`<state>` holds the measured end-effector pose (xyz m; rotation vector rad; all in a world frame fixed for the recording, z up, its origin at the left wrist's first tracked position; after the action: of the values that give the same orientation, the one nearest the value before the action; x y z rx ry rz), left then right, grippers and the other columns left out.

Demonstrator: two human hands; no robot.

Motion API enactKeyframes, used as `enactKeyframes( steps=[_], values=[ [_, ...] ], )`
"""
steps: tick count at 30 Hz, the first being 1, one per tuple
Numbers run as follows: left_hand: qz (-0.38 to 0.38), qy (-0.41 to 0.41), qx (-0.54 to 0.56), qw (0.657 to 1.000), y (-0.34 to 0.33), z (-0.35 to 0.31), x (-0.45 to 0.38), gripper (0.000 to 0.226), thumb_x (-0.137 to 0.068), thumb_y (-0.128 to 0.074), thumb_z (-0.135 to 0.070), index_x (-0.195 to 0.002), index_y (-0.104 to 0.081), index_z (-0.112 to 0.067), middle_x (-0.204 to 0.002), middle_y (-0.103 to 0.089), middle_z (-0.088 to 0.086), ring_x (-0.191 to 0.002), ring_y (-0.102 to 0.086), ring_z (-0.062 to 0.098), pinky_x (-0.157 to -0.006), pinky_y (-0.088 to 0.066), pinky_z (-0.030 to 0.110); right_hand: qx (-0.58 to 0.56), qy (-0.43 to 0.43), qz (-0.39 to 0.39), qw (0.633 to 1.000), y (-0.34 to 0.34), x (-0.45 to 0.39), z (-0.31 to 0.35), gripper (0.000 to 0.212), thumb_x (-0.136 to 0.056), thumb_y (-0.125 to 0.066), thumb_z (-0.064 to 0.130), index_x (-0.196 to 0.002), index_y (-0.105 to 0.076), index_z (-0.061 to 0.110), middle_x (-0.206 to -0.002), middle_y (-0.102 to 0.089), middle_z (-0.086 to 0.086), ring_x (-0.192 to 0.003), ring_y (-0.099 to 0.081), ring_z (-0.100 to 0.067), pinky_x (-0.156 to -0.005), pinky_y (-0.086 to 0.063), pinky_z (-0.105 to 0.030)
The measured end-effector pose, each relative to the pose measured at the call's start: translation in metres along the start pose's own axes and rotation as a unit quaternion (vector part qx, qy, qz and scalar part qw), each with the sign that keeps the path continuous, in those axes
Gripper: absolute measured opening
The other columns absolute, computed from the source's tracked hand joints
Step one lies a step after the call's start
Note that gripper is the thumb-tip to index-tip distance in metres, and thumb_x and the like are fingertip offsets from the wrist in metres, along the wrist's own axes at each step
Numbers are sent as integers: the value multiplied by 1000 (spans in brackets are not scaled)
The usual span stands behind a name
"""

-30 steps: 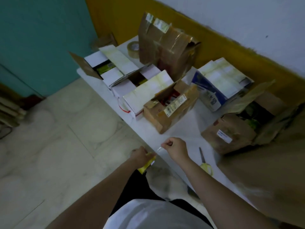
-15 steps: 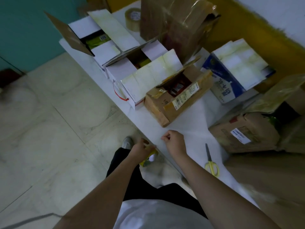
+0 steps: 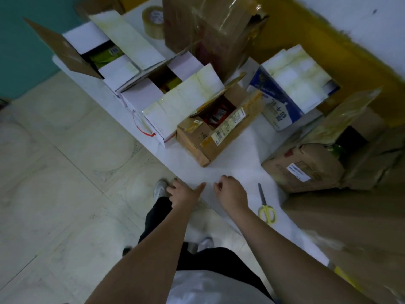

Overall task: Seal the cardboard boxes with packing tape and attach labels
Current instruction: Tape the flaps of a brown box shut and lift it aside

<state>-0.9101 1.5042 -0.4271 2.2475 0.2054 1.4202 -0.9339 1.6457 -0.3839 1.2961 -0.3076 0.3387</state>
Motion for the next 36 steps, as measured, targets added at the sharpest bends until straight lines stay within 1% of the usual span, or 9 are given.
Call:
enactKeyframes(
  steps=[5, 15, 22, 25, 28, 30, 32, 34, 36],
  values=[
    [-104, 61, 49, 992, -4, -24, 18, 125, -67, -86, -56, -157, -9, -15, -156, -18, 19, -138, -32, 46, -109, -35, 57, -36, -3, -19, 999, 17, 21, -16, 28, -100, -47, 32, -97, -61, 8, -97, -60, -11, -92, -59, -29, -72, -45, -36],
    [-298, -261, 9, 918, 10, -79, 131, 56, -89, -65, -19, -136, -39, -2, -139, -39, 29, -121, -41, 49, -97, -43, 58, -212, 14, -160, 964, 167, 84, -45, 31, -101, -49, 25, -129, -59, 14, -126, -62, -5, -116, -57, -20, -91, -41, -24],
    [-198, -558, 123, 796, -9, -185, 282, 34, -100, -51, -12, -134, -53, -6, -131, -52, 8, -113, -53, 21, -92, -46, 32, -325, 85, -308, 890, 331, 181, -62, 29, -104, -42, 16, -125, -62, 19, -148, -49, 4, -100, -59, -11, -92, -48, -27],
    [-58, -599, 142, 786, -23, -220, 353, 39, -105, -44, -16, -144, -49, -13, -140, -53, -3, -120, -51, 6, -90, -39, 12, -289, 46, -360, 886, 383, 222, -96, 33, -104, -39, 16, -129, -60, 23, -144, -53, 4, -98, -51, 2, -93, -44, -21],
    [98, -598, 62, 793, -47, -243, 405, 49, -107, -40, -24, -156, -33, -18, -157, -40, -5, -141, -39, 9, -105, -30, 17, -227, -49, -368, 901, 406, 252, -146, 38, -104, -36, 20, -138, -54, 24, -119, -61, 1, -74, -52, -4, -64, -38, -7],
    [162, -581, -35, 797, -66, -249, 420, 61, -107, -40, -30, -161, -14, -18, -165, -24, -3, -149, -27, 14, -111, -26, 23, -191, -109, -377, 900, 403, 257, -181, 41, -104, -36, 29, -141, -50, 20, -123, -59, -3, -95, -58, -14, -72, -35, 0],
    [186, -552, -118, 804, -83, -249, 420, 72, -106, -41, -40, -161, -1, -19, -168, -13, 0, -151, -22, 20, -118, -25, 34, -150, -181, -358, 903, 389, 252, -213, 54, -101, -32, 45, -144, -45, 15, -148, -44, -11, -132, -43, -30, -110, -33, -29],
    [175, -541, -169, 805, -92, -246, 415, 84, -102, -45, -51, -161, 5, -19, -168, -7, 2, -151, -22, 25, -120, -28, 42, -139, -257, -327, 899, 372, 248, -235, 62, -99, -29, 54, -148, -39, 16, -158, -29, -14, -145, -25, -36, -116, -26, -55],
    [138, -570, -224, 779, -93, -240, 412, 101, -93, -50, -66, -158, 14, -24, -168, 6, -1, -154, -9, 26, -122, -24, 48, -174, -281, -325, 886, 361, 252, -245, 72, -94, -25, 64, -148, -39, 19, -160, -25, -12, -147, -21, -35, -115, -26, -59]
  ],
)
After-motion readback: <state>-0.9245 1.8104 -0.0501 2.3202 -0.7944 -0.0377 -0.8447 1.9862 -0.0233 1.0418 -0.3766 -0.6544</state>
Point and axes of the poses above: each hand's wrist, its own x-axis away from the middle knuckle, its own y-axis out of the back of the hand, z = x × y, the point moved 1 cm from there along -x, towards the middle knuckle
